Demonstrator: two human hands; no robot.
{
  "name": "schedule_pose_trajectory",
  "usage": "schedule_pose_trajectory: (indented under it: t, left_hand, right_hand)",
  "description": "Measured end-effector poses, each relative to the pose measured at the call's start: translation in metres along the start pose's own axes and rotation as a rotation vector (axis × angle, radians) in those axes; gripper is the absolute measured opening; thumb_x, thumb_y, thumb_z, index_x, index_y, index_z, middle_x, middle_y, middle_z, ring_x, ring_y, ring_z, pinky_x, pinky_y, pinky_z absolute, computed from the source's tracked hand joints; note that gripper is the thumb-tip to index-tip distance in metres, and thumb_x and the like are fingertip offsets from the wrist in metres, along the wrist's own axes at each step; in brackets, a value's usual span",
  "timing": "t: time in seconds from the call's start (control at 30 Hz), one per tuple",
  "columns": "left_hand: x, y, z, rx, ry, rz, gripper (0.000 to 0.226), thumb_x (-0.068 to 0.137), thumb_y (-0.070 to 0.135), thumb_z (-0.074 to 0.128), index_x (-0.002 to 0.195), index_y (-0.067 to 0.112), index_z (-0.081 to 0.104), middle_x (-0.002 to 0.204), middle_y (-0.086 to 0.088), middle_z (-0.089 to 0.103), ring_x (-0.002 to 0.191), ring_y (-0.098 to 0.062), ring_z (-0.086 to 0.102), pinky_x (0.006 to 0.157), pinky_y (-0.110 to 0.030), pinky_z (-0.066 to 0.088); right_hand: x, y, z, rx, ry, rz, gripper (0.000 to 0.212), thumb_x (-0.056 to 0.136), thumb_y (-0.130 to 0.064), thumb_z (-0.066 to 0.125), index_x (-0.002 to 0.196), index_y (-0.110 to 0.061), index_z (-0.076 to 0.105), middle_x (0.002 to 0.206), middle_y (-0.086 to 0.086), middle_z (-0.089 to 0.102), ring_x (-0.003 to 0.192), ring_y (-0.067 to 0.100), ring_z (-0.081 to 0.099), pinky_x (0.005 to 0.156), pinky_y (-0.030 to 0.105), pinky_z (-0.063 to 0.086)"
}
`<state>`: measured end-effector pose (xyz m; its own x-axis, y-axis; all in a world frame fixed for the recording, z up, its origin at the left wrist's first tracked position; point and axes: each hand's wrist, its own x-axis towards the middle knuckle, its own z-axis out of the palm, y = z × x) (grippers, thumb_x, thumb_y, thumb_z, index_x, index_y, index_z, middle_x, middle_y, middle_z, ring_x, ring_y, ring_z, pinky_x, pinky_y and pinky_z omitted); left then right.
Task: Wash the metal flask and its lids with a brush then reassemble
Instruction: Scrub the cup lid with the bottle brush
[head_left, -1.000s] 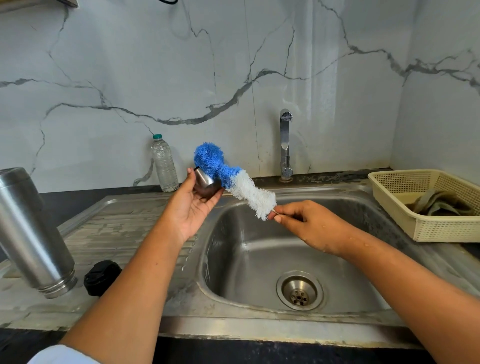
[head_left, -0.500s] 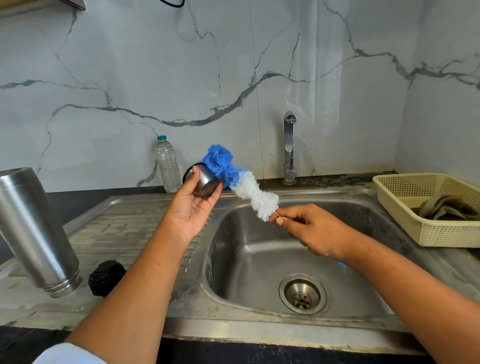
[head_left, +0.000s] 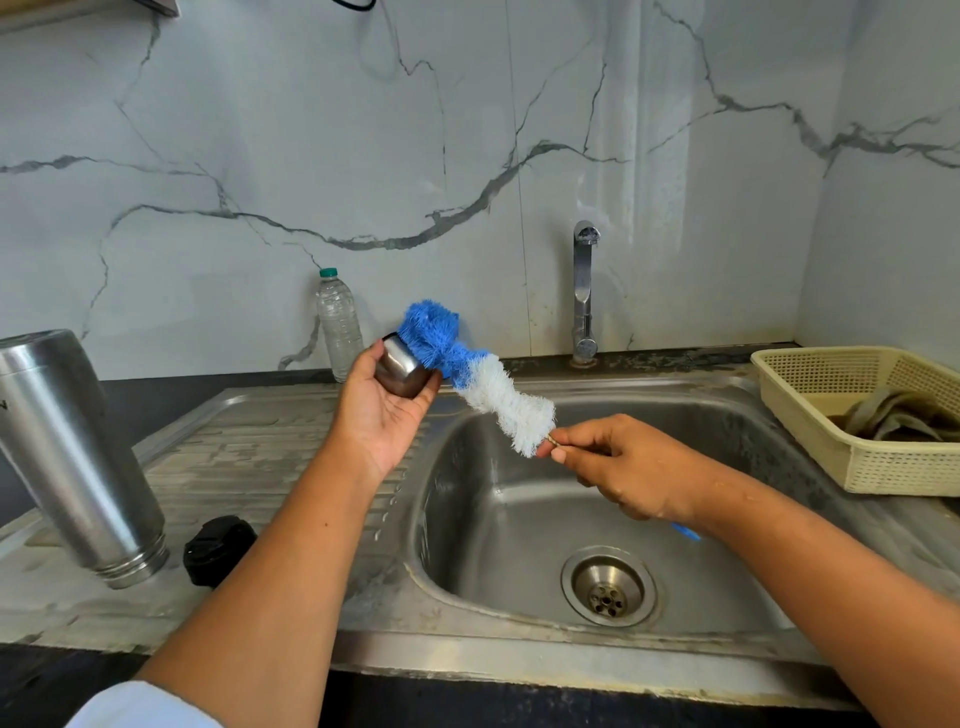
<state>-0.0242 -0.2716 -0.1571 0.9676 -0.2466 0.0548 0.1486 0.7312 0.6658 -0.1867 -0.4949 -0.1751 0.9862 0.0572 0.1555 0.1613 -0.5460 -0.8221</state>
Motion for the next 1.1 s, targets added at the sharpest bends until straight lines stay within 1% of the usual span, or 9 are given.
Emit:
schedule_pose_trajectory:
  t: [0.1, 0.17, 0.33, 0.43, 0.53, 0.6, 0.87, 1.0, 1.1]
  left_hand:
    - [0.000, -0.005, -0.002, 0.094, -0.012, -0.049, 0.029, 0.105, 0.020, 0.056, 0.130, 0.004, 0.057, 0.125, -0.024, 0.070, 0.114, -0.035, 0.071, 0.104, -0.049, 0.054]
    - [-0.001, -0.007, -0.001, 0.107, -0.011, -0.062, 0.030, 0.104, 0.017, 0.058, 0.130, 0.003, 0.057, 0.129, -0.026, 0.067, 0.118, -0.037, 0.068, 0.104, -0.051, 0.054]
    - [0.002, 0.002, -0.005, -0.017, 0.063, 0.028, 0.022, 0.102, 0.020, 0.062, 0.115, 0.003, 0.058, 0.128, -0.025, 0.065, 0.117, -0.037, 0.067, 0.102, -0.050, 0.055]
    - [-0.001, -0.005, -0.005, 0.124, 0.007, -0.029, 0.026, 0.101, 0.022, 0.063, 0.120, 0.003, 0.060, 0.126, -0.025, 0.066, 0.113, -0.033, 0.071, 0.100, -0.048, 0.058]
    - [-0.001, -0.006, -0.001, 0.063, 0.058, 0.011, 0.032, 0.101, 0.026, 0.063, 0.123, 0.004, 0.058, 0.126, -0.024, 0.066, 0.115, -0.034, 0.069, 0.098, -0.047, 0.058]
    - [0.003, -0.004, -0.003, 0.032, 0.110, 0.059, 0.037, 0.100, 0.030, 0.063, 0.126, 0.005, 0.056, 0.128, -0.023, 0.066, 0.116, -0.033, 0.069, 0.094, -0.045, 0.061]
    - [0.007, -0.008, -0.003, 0.152, 0.061, 0.026, 0.036, 0.108, 0.032, 0.050, 0.125, 0.001, 0.058, 0.128, -0.027, 0.067, 0.111, -0.033, 0.072, 0.095, -0.043, 0.060]
    - [0.005, -0.007, -0.007, 0.270, 0.031, 0.051, 0.044, 0.107, 0.041, 0.047, 0.133, 0.006, 0.055, 0.124, -0.024, 0.070, 0.116, -0.033, 0.070, 0.103, -0.043, 0.054]
    - [0.003, -0.006, -0.009, 0.363, -0.007, 0.026, 0.042, 0.107, 0.043, 0.045, 0.132, 0.010, 0.056, 0.122, -0.022, 0.072, 0.113, -0.033, 0.071, 0.097, -0.041, 0.057]
  right_hand:
    - [0.003, 0.002, 0.003, -0.057, 0.034, -0.022, 0.023, 0.104, -0.029, 0.057, 0.103, -0.043, 0.075, 0.084, 0.011, 0.069, 0.059, 0.002, 0.046, 0.060, 0.016, 0.043]
    - [0.002, 0.001, 0.000, -0.074, 0.060, -0.025, 0.023, 0.104, -0.029, 0.057, 0.106, -0.044, 0.074, 0.084, -0.001, 0.074, 0.063, -0.002, 0.050, 0.066, 0.013, 0.044]
    - [-0.003, -0.005, 0.001, -0.041, -0.037, 0.008, 0.021, 0.105, -0.023, 0.055, 0.113, -0.025, 0.075, 0.061, -0.011, 0.057, 0.039, 0.000, 0.041, 0.042, 0.009, 0.033]
    - [0.000, -0.004, 0.004, -0.055, 0.014, 0.000, 0.022, 0.106, -0.020, 0.054, 0.116, -0.024, 0.073, 0.053, -0.022, 0.058, 0.041, -0.003, 0.045, 0.046, 0.007, 0.036]
    - [0.000, 0.001, -0.001, -0.049, 0.007, 0.007, 0.022, 0.104, -0.027, 0.057, 0.108, -0.038, 0.076, 0.067, -0.007, 0.064, 0.049, 0.002, 0.042, 0.052, 0.018, 0.040]
    - [-0.001, 0.003, -0.001, -0.015, -0.054, 0.047, 0.022, 0.103, -0.033, 0.058, 0.101, -0.044, 0.077, 0.071, 0.004, 0.053, 0.049, 0.010, 0.033, 0.045, 0.028, 0.030]
    - [0.000, 0.001, -0.002, -0.011, -0.030, 0.027, 0.025, 0.106, -0.028, 0.053, 0.107, -0.039, 0.075, 0.074, 0.009, 0.036, 0.061, 0.025, 0.030, 0.054, 0.035, 0.036]
    - [0.001, 0.004, -0.003, 0.012, -0.006, 0.030, 0.026, 0.106, -0.026, 0.053, 0.104, -0.038, 0.076, 0.071, 0.008, 0.036, 0.060, 0.024, 0.029, 0.053, 0.036, 0.031]
    - [0.001, 0.005, -0.004, 0.027, 0.012, 0.037, 0.025, 0.106, -0.025, 0.053, 0.105, -0.037, 0.075, 0.063, 0.000, 0.037, 0.053, 0.015, 0.028, 0.048, 0.030, 0.027]
